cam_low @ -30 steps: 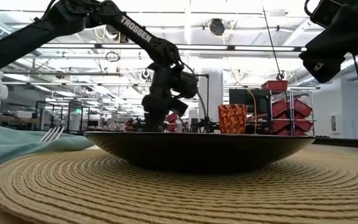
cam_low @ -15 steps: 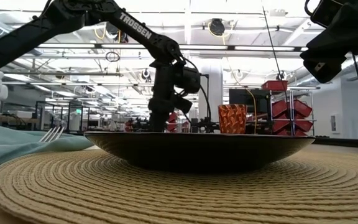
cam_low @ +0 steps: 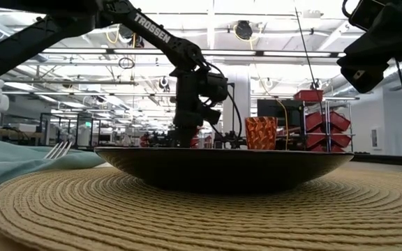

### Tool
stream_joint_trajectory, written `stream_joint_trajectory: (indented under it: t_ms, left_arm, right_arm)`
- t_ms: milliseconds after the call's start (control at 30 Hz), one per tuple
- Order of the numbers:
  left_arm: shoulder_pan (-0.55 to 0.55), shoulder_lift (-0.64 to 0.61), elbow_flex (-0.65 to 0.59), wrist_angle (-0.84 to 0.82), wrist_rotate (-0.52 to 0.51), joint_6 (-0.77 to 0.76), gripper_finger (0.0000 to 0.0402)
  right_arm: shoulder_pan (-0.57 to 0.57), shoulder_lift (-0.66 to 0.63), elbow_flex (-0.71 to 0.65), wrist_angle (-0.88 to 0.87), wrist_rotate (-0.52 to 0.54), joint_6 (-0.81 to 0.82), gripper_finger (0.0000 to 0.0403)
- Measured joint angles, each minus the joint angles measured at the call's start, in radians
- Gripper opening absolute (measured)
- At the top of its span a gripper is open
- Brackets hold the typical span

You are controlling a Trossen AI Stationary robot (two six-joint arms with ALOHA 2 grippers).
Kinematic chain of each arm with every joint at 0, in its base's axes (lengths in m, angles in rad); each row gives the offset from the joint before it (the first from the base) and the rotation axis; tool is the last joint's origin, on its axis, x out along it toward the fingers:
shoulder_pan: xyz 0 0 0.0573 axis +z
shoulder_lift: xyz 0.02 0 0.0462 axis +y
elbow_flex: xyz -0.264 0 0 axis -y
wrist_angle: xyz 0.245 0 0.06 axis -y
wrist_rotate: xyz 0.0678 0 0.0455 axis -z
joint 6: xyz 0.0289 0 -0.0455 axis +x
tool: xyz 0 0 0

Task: Set table place
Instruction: Move the silver spoon to the right side of the brown mat

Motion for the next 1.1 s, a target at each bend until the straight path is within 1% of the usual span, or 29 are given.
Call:
stream_joint_trajectory:
  t_ms: [133,300,467,600,800,1100]
  left_arm:
    - [0.0,0.0,0.0,0.02,0.009,-0.008,0.0121]
    - [-0.005,0.0,0.0,0.044,0.025,-0.06,0.0121]
    - [-0.032,0.0,0.0,0.044,-0.071,-0.079,0.0119]
    - [-0.045,0.0,0.0,0.043,-0.134,-0.095,0.0102]
    - [-0.045,-0.001,-0.002,0.054,-0.153,-0.157,0.0059]
    - [-0.064,-0.002,-0.01,0.052,-0.184,-0.177,0.0055]
  right_arm:
    - [0.0,0.0,0.0,0.0,0.0,0.0,0.0082]
    - [0.0,0.0,0.0,0.0,0.0,0.0,0.0082]
    - [0.0,0.0,0.0,0.001,0.0,-0.001,0.0082]
    - [0.004,0.0,0.0,0.001,-0.001,-0.001,0.0082]
    - [0.03,0.0,0.0,0.003,-0.001,-0.001,0.0082]
    - [0.07,0.0,0.0,0.007,0.003,0.017,0.0082]
